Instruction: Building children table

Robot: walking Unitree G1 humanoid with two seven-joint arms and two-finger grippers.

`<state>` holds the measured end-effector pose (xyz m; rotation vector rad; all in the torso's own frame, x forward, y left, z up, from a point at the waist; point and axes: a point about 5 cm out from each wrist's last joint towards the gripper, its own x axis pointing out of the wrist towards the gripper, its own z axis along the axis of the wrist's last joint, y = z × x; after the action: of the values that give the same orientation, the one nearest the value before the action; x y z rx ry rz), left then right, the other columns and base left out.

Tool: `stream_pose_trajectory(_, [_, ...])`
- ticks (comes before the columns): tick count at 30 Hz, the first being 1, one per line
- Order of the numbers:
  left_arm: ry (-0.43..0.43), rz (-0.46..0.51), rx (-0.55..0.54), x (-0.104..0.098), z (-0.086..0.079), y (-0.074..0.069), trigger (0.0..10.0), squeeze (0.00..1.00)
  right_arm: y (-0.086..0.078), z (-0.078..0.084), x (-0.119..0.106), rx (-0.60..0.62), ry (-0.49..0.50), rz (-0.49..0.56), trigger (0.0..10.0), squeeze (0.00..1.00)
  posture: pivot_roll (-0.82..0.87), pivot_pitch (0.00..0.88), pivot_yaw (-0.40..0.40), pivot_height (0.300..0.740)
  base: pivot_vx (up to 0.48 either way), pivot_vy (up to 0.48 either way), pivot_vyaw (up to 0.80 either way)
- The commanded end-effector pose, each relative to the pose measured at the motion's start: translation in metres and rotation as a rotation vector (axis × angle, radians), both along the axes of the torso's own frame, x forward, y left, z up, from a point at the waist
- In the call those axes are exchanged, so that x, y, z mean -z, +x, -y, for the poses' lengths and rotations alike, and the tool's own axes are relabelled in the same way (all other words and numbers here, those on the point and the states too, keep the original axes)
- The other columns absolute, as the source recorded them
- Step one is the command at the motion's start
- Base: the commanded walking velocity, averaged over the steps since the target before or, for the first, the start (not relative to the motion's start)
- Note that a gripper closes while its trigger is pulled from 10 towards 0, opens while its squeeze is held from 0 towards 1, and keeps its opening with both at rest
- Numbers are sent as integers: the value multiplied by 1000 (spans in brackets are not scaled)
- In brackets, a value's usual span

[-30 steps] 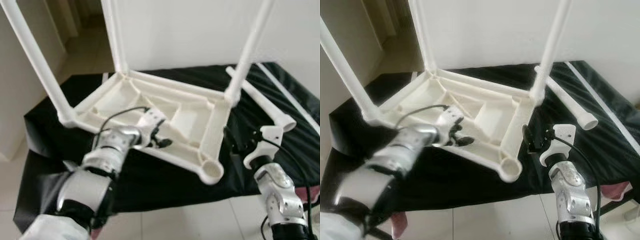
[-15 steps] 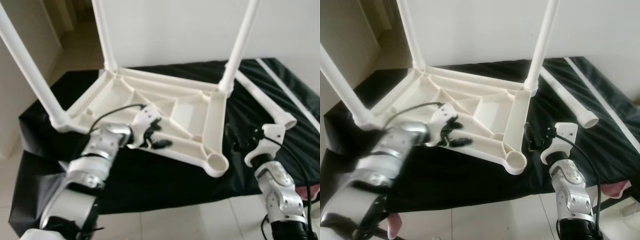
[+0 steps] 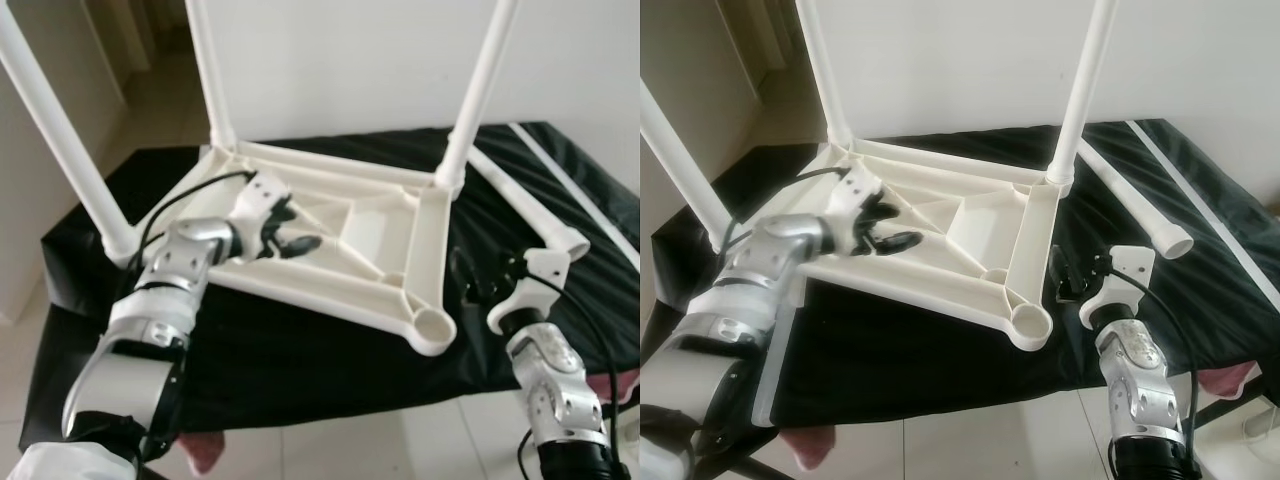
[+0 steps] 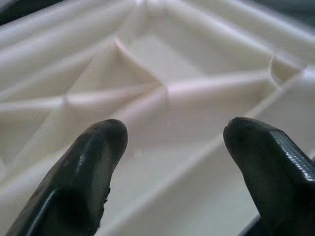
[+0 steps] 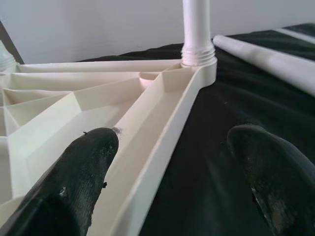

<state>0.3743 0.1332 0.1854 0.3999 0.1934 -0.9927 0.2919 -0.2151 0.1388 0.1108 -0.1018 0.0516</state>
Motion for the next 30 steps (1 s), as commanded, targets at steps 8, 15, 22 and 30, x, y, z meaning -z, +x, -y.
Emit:
stream_pose_trajectory(8, [174,-73,201,31,-6,-24,10000,0,1,-6,4,-6,5,-9,10000,0,10,0,6,740,0,0,0])
stream_pose_trajectory(15, [201,-105,229,63,12,-35,10000,0,3,-3,3,-4,2,-8,10000,0,15,0,-7,740,0,0,0])
stream_pose_trajectory(22, [203,-61,90,64,17,-24,10000,0,4,-4,2,-9,0,-5,10000,0,16,0,-10,740,0,0,0])
stream_pose_trajectory(30, [276,-94,12,76,17,-23,10000,0,4,-7,2,-14,-1,-5,10000,0,15,0,-8,740,0,0,0])
